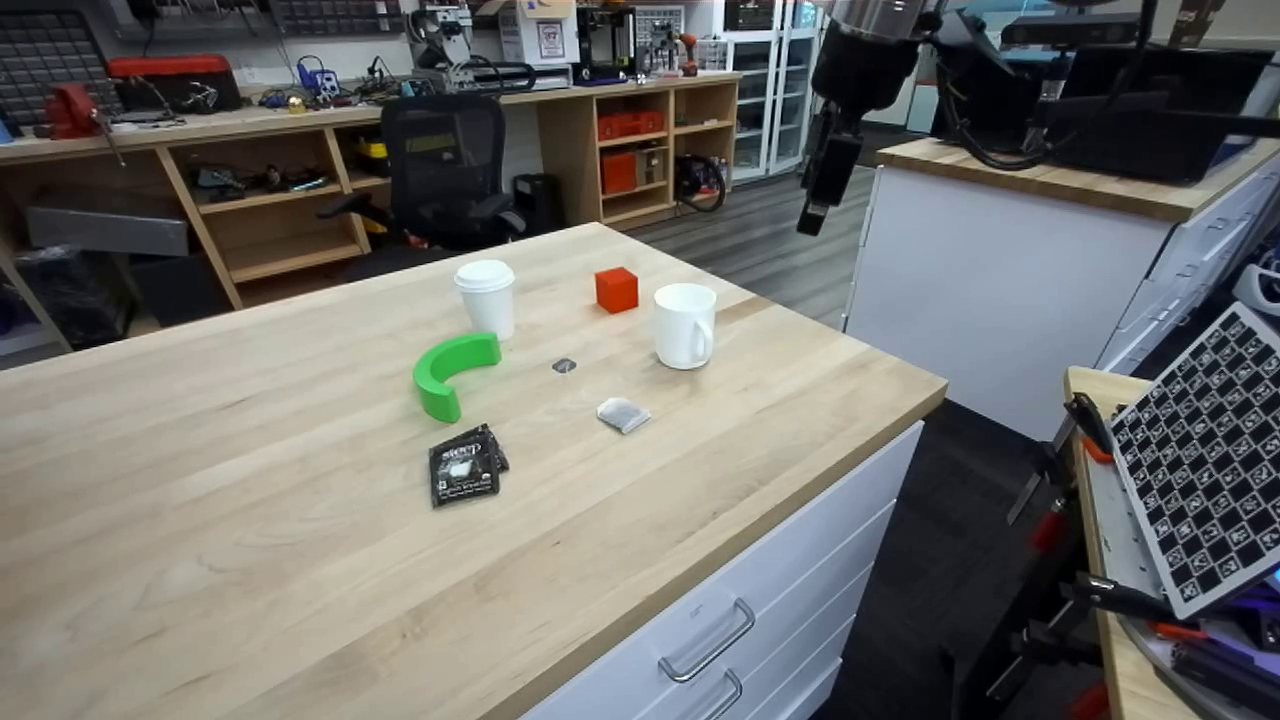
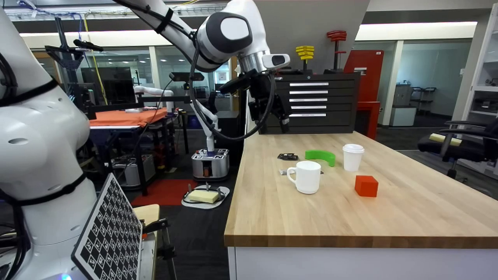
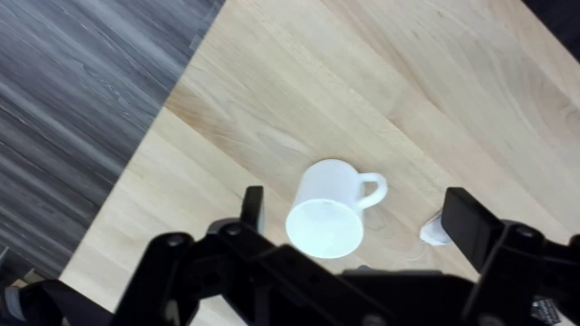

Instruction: Pick the teabag and put it in the cup

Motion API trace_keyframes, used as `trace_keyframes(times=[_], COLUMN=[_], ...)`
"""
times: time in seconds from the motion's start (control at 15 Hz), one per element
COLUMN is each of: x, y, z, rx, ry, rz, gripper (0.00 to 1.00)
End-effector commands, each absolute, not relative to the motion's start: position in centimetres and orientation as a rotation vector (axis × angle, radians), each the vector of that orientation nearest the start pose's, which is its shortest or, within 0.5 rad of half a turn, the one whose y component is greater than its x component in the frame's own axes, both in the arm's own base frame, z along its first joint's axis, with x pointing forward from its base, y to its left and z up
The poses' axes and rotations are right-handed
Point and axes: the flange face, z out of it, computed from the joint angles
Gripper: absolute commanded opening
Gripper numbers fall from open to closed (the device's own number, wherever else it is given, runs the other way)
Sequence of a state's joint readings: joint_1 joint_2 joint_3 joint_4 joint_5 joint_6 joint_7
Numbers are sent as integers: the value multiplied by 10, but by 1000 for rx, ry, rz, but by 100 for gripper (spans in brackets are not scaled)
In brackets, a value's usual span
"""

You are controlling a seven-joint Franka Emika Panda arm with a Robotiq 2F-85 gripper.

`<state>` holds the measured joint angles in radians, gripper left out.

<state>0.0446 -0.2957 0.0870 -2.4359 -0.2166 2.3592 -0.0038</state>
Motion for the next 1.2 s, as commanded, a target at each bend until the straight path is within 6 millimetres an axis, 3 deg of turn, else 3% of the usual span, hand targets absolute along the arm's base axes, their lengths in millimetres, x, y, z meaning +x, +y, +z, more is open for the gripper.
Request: trace_keyframes(times=[0.0, 0.2, 0.53, 1.13], x=[464, 470, 497, 526], y=[99, 115, 119, 153], z=[410, 395, 396, 330], rx=[-3186, -3140, -3068, -2935], ry=[-632, -723, -843, -918], rz=[-350, -338, -443, -236], gripper=[100, 100, 100, 100])
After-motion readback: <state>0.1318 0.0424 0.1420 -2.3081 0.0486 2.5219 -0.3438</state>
